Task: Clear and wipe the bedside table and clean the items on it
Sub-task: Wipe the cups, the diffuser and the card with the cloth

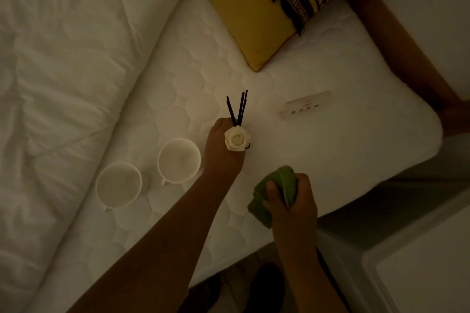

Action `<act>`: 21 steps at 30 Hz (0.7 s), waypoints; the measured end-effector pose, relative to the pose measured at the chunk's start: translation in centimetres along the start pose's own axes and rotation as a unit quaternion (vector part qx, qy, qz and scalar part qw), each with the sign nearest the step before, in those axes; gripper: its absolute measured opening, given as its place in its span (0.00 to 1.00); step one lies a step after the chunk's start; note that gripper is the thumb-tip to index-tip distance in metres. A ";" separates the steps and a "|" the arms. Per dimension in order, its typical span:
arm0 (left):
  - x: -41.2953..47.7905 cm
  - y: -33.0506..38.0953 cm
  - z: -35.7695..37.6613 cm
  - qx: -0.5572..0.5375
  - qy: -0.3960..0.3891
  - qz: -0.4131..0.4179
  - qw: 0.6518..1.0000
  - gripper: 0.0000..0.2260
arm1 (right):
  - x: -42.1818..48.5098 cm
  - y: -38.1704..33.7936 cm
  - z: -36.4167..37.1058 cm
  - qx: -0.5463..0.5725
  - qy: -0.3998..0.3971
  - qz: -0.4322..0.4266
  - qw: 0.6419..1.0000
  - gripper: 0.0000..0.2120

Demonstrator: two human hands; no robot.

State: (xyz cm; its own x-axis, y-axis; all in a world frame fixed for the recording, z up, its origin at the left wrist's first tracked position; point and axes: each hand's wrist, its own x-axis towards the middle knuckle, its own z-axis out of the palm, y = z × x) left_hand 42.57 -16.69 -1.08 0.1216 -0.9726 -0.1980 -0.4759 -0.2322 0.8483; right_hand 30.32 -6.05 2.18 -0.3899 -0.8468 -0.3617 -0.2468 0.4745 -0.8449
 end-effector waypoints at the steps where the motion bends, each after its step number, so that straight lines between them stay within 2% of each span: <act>1: -0.3 0.0 0.0 -0.016 0.005 -0.016 1.000 0.13 | 0.1 -0.1 -0.2 0.002 0.003 -0.002 1.000 0.07; 6: -2.1 -0.2 0.4 0.051 0.038 -0.047 0.997 0.15 | 0.5 -0.7 -1.1 -0.037 -0.014 -0.063 0.997 0.08; 9: -4.2 -0.7 0.6 0.089 0.057 -0.092 0.990 0.18 | 0.5 -0.8 -1.7 -0.031 -0.031 -0.069 0.997 0.10; 10: -4.9 -0.6 0.7 0.087 0.066 -0.113 0.988 0.16 | 0.5 -0.7 -1.9 -0.023 -0.032 -0.064 0.997 0.10; 12: -6.2 -0.1 1.5 0.073 0.069 -0.127 0.987 0.05 | 0.6 -0.5 -2.5 -0.006 -0.032 -0.050 0.998 0.10; 13: -6.7 0.3 1.9 0.067 0.057 -0.112 0.990 0.02 | 0.7 -0.4 -2.8 0.004 -0.031 -0.042 0.999 0.09; 15: -6.9 1.0 3.2 0.051 0.026 -0.066 0.996 0.05 | 0.9 -0.3 -3.6 0.016 -0.026 -0.031 0.999 0.08; 17: -5.8 1.9 4.6 0.052 0.009 -0.014 0.999 0.03 | 1.2 -0.4 -4.5 0.024 -0.020 -0.033 0.999 0.07; 21: -1.8 3.6 7.5 0.028 0.006 0.032 0.999 0.18 | 2.6 -0.4 -6.3 0.040 0.009 -0.035 0.999 0.05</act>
State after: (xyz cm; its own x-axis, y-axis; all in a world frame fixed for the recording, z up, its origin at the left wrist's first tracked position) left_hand 34.07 -15.86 -1.37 0.0995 -0.9854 -0.1383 -0.5306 -0.1701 0.8303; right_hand 23.84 -6.90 4.03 -0.3899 -0.8729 -0.2933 -0.2030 0.3922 -0.8972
